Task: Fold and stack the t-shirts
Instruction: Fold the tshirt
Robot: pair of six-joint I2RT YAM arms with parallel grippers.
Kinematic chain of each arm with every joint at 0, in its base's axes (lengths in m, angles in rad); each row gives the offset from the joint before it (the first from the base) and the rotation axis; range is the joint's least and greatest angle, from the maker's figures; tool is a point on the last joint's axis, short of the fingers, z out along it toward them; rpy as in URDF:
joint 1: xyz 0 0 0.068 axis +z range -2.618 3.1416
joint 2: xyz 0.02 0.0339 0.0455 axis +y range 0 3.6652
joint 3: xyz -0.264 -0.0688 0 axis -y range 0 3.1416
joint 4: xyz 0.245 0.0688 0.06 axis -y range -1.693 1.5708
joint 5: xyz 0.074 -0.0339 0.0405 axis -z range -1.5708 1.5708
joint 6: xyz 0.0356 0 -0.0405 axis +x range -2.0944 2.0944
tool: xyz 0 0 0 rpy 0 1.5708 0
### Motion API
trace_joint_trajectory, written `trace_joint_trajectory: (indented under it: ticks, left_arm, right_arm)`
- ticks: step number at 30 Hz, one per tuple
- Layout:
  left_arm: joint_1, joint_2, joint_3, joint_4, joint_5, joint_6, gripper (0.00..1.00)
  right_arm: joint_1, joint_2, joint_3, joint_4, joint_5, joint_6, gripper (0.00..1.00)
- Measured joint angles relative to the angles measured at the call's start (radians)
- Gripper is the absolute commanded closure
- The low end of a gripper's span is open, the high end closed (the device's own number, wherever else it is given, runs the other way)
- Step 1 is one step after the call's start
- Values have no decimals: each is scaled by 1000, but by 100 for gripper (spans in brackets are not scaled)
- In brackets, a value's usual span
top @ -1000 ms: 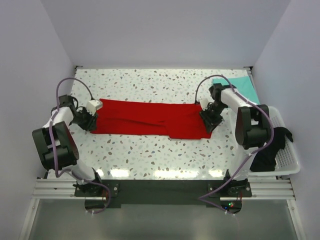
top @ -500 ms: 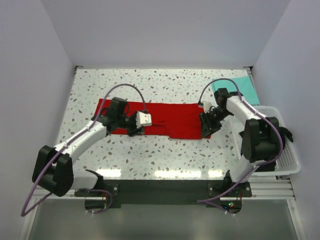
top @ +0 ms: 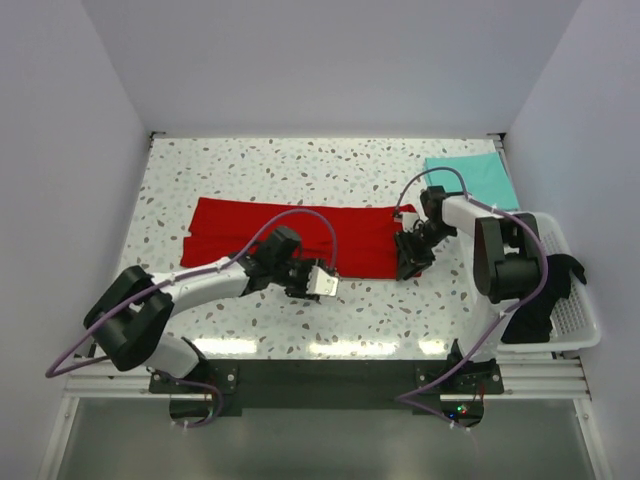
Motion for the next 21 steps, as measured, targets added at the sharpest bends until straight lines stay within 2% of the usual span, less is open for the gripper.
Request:
trace_joint_trajectory:
  ticks: [6,14,21]
  left_arm:
    - [-89,0,-114,135,-74,182,46]
    - [-129,49,-193,391,-139,388,46]
    - [-167,127,-304,676,-180,510,51]
  right_arm:
    - [0,39,0,14,-14,20,69]
    - [0,42,0,33,-26,36,77]
    - [0,42,0,33,-35,44,90]
